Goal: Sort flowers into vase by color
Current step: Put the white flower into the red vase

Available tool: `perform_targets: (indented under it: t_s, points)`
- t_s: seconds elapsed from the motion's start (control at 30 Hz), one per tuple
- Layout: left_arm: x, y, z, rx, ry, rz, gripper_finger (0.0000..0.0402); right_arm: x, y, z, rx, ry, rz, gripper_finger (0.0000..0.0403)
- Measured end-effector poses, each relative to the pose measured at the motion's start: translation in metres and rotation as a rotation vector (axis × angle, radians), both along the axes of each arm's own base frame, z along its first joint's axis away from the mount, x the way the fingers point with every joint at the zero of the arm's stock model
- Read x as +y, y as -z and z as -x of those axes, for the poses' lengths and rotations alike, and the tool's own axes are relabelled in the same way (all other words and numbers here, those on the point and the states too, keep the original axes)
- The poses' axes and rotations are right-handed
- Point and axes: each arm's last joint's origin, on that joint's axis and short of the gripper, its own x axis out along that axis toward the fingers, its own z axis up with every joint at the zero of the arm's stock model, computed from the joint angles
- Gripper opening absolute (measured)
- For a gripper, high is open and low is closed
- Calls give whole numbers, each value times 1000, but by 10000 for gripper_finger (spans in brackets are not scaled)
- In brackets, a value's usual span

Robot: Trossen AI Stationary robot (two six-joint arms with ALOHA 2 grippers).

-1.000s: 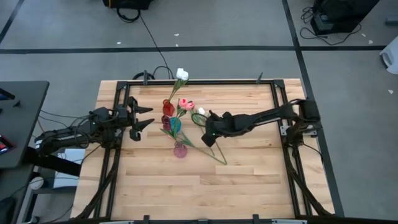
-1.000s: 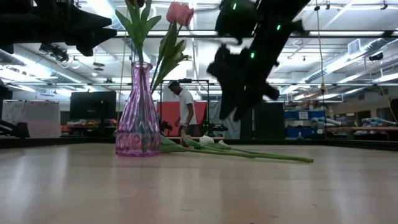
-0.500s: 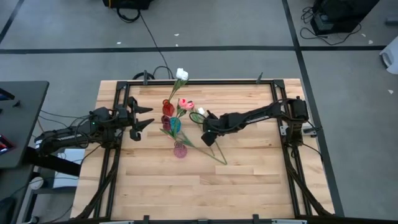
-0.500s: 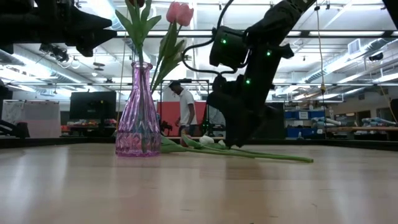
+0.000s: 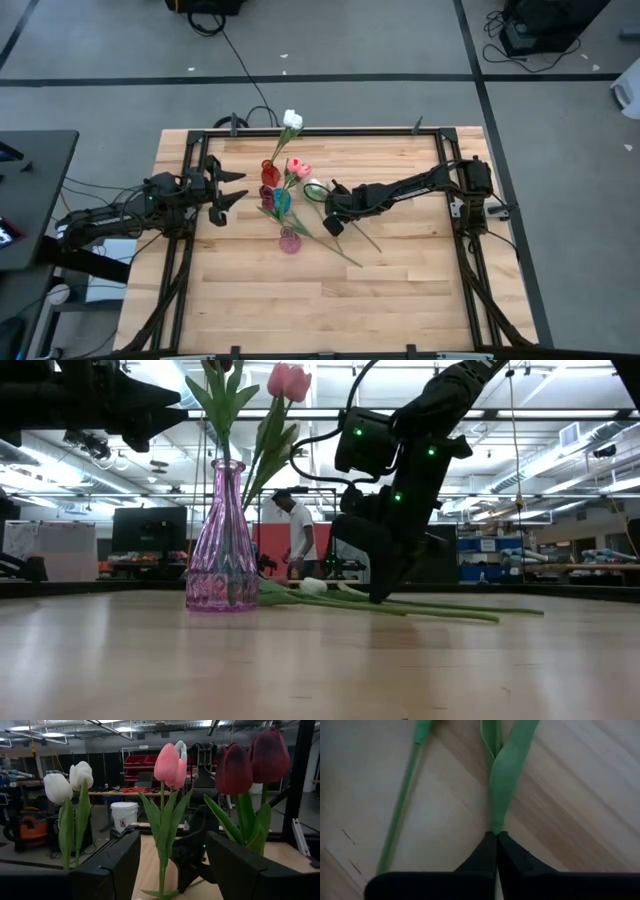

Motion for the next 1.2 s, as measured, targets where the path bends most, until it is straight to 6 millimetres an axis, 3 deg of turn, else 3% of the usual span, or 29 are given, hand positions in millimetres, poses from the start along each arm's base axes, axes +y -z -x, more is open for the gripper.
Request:
perform_targets:
  t_s: [0.17,0.33,0.53,0.73,1.0,1.2]
  points:
    - [-2,-1,1,-9,59,5,229,-2,-11,5,2,4,51,6]
    - [-3,-4,5,-47,73,-8,229,4,-53,18,-53,6,169,5]
    - [-3,-5,7,-63,52,35,229,24,-109,36,-206,-50,306,4]
    - [-8,-5,5,-33,222,45,229,54,-155,60,-382,-53,442,4]
    - [-7,-52,13,-113,144,-17,229,82,-211,62,-734,-251,561,5]
    - [-5,-93,0,-26,160,-2,229,74,-243,54,-994,-347,679,5]
